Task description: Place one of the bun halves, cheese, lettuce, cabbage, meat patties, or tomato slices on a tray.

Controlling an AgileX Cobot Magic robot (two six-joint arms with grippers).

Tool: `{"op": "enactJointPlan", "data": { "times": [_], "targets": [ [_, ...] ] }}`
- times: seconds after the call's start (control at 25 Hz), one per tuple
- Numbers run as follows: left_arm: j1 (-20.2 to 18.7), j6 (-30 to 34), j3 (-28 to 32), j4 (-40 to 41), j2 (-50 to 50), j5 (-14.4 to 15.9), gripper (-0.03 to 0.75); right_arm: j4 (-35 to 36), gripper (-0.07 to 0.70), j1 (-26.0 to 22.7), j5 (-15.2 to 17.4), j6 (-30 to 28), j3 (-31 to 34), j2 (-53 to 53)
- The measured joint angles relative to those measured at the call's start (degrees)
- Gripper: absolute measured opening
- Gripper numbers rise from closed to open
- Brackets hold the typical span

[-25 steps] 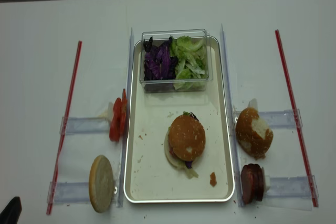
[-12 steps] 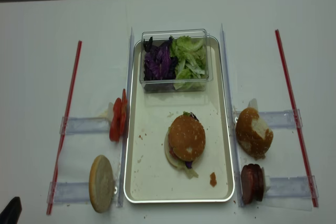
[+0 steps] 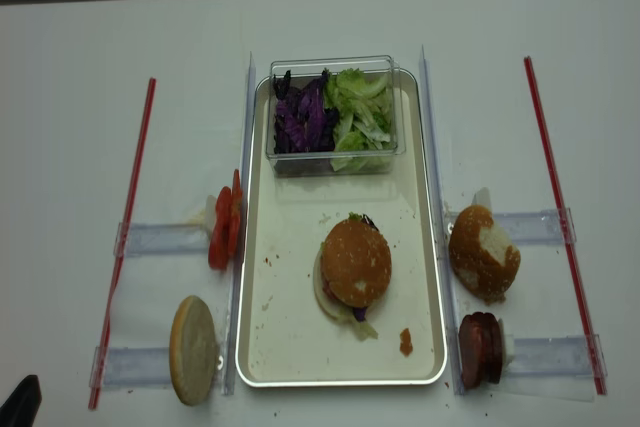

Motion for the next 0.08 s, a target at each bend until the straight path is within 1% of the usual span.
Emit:
{"op": "enactJointPlan", "data": {
  "times": [0.08],
  "targets": [
    [0.0,0.0,0.0,0.0,0.0,0.0,0.422,0.0,0.023,0.0,0.0,0.0,0.0,0.0]
  ]
}}
